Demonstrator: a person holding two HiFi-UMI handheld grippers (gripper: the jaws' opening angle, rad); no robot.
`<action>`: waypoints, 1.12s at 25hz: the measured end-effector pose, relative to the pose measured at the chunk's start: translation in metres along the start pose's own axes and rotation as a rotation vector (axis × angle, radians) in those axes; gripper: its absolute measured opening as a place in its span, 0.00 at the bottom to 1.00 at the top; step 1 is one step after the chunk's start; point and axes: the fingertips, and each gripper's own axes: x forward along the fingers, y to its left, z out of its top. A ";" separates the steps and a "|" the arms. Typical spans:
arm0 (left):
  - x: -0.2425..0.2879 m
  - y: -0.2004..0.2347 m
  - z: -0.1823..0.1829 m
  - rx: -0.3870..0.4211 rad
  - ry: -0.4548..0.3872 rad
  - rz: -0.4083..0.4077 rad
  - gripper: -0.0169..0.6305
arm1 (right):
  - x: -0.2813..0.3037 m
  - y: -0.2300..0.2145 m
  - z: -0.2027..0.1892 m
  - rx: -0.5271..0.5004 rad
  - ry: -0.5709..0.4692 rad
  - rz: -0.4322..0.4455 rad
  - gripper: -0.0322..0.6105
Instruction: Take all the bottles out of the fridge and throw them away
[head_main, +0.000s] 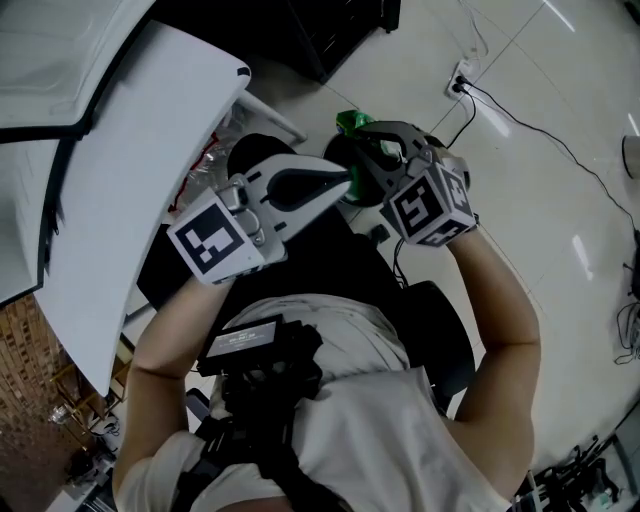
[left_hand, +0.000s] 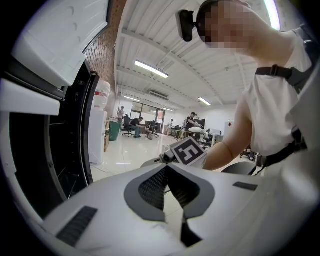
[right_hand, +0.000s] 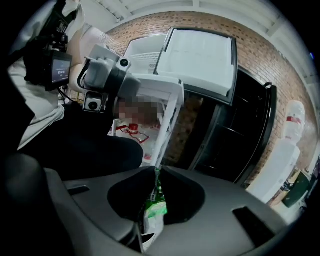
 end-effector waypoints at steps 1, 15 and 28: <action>0.001 0.002 -0.003 -0.003 0.004 0.000 0.03 | 0.005 0.002 -0.007 0.006 0.009 0.009 0.12; 0.021 0.013 -0.034 -0.049 0.050 -0.020 0.03 | 0.046 0.039 -0.093 0.164 0.120 0.116 0.12; 0.022 0.021 -0.041 -0.062 0.060 -0.005 0.03 | 0.098 0.084 -0.197 0.296 0.300 0.217 0.12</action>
